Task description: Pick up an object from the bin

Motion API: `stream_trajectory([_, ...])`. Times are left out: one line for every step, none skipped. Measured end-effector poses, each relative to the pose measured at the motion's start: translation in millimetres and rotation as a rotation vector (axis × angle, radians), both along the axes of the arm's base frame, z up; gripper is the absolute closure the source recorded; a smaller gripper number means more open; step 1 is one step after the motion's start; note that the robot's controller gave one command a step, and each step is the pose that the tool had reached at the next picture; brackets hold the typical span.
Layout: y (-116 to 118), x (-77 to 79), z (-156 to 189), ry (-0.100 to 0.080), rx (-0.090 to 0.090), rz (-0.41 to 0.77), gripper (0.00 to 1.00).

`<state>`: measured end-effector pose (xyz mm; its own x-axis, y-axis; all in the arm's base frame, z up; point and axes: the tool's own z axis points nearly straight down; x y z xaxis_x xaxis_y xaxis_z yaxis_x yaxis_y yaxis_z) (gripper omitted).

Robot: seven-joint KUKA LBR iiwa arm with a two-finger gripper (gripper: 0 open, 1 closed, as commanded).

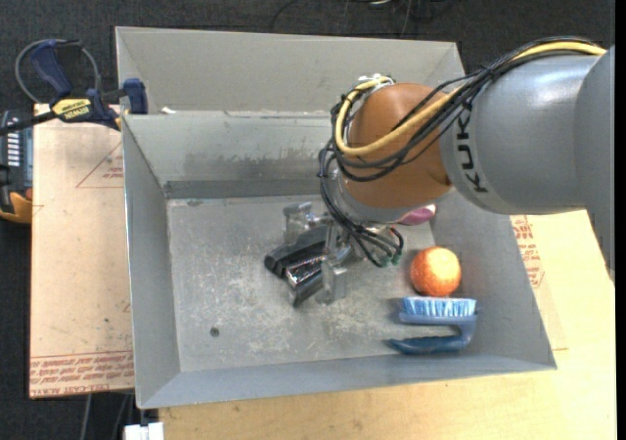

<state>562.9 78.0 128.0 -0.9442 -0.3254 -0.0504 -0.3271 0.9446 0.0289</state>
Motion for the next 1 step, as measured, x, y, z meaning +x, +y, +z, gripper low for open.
stream_trajectory([-41.3, 3.0, -53.1, -0.015, 0.009, -0.034, 0.0])
